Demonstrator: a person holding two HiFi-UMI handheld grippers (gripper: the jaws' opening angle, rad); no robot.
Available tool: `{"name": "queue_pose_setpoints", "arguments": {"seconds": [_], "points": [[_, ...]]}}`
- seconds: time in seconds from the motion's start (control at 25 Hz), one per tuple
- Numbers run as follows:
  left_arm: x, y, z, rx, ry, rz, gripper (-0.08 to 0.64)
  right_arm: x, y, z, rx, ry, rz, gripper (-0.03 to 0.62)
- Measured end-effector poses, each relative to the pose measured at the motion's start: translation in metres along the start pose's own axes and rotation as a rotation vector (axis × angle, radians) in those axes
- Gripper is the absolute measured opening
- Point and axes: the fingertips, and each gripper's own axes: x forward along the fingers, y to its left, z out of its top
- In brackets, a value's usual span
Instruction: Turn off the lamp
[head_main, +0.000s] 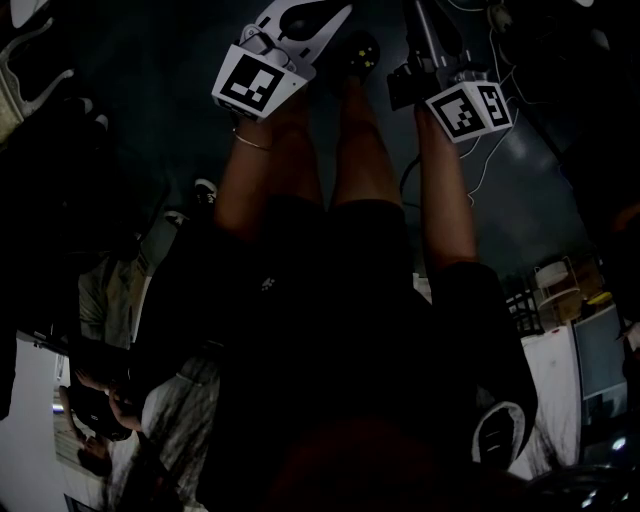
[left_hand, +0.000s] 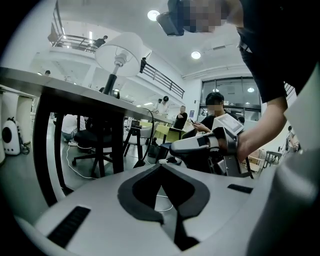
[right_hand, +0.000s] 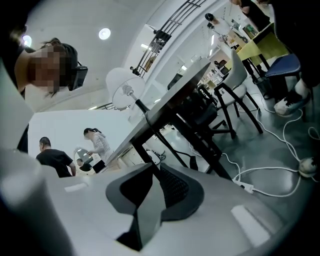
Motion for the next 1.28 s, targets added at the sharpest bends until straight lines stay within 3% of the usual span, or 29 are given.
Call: {"name": "queue_pose_setpoints", "arguments": {"seconds": [0.28,0.84,1.28], "points": [[-0.001,0.002,0.002,0.004,0.002,0.019,0.006,0.001,-0.003,0.001,-0.003,-0.01,-0.014,0.003],[-0.008,-0.006,0.027,0.022,0.019,0.009,0.006,-0.007,0.027,0.018,-0.061,-0.007,0.04,0.001],[-0.012,-0.028,0.077,0.025,0.002,-0.011,0.006,-0.034,0.064,0.057,-0.117,-0.015,0.087,0.0]]}}
